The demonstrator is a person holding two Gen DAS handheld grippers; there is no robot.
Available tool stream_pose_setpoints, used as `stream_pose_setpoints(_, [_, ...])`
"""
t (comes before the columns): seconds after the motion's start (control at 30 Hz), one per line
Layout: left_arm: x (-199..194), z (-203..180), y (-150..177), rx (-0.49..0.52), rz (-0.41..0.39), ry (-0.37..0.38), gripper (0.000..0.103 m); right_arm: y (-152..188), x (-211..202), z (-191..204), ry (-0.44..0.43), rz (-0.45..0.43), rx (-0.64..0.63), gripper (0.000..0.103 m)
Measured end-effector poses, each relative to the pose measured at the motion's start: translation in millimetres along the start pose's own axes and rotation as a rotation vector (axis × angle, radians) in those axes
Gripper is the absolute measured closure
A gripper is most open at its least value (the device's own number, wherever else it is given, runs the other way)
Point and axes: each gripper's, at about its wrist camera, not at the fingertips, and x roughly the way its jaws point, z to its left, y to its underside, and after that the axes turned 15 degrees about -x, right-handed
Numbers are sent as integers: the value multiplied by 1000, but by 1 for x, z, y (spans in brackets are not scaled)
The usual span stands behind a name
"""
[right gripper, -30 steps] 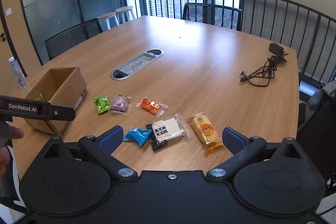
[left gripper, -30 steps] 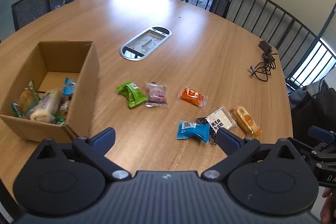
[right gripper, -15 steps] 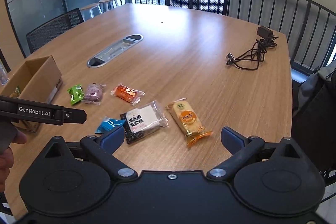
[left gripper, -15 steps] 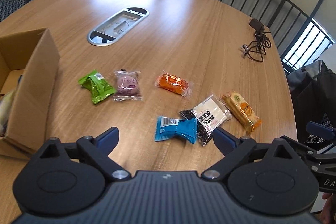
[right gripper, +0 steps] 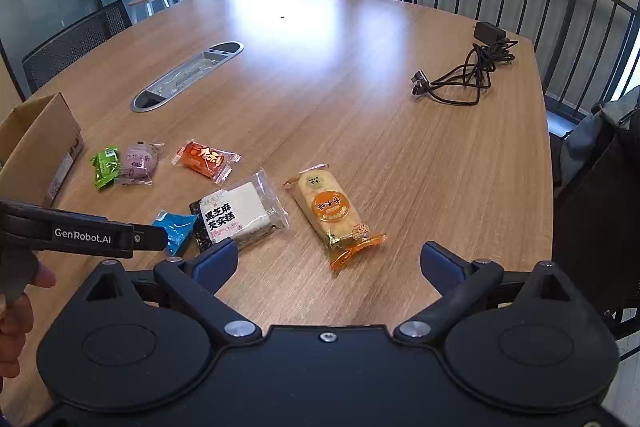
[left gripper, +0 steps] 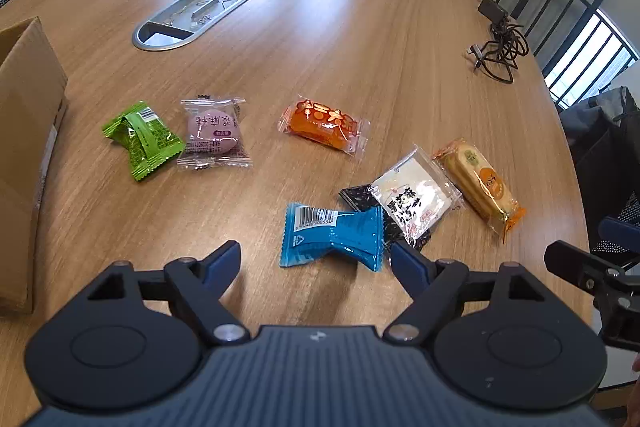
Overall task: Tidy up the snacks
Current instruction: 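Lower the left gripper onto the blue wrapped candy and close it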
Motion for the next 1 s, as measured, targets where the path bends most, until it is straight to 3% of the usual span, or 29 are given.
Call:
stream_pose_setpoints(0.2, [9,-1,-2,5,10,-1,24,-4,14,-2,-1,16,-3,5])
stream_pose_setpoints(0.3, [15,-3,-6,1,12,-3,25,-8,25,-2,-10,28,-15,10])
stream_pose_setpoints(0.43, [27,-7,-9,-8,49,-22,38,-12,39,-3,-18,45,-27,12])
stream_pose_setpoints(0.53, [29,-10,-11,4,28,-78,49,-16,51,-2,-22,63,-37,13])
stream_pose_setpoints(0.7, [29,-4,-18,-9,35,-70,64,-24,70,-1,-16,94,-67,16])
stream_pose_setpoints(1.0, [23,12,-29,-44,12,-73,73,-31,99,-9,-18,140,-47,25])
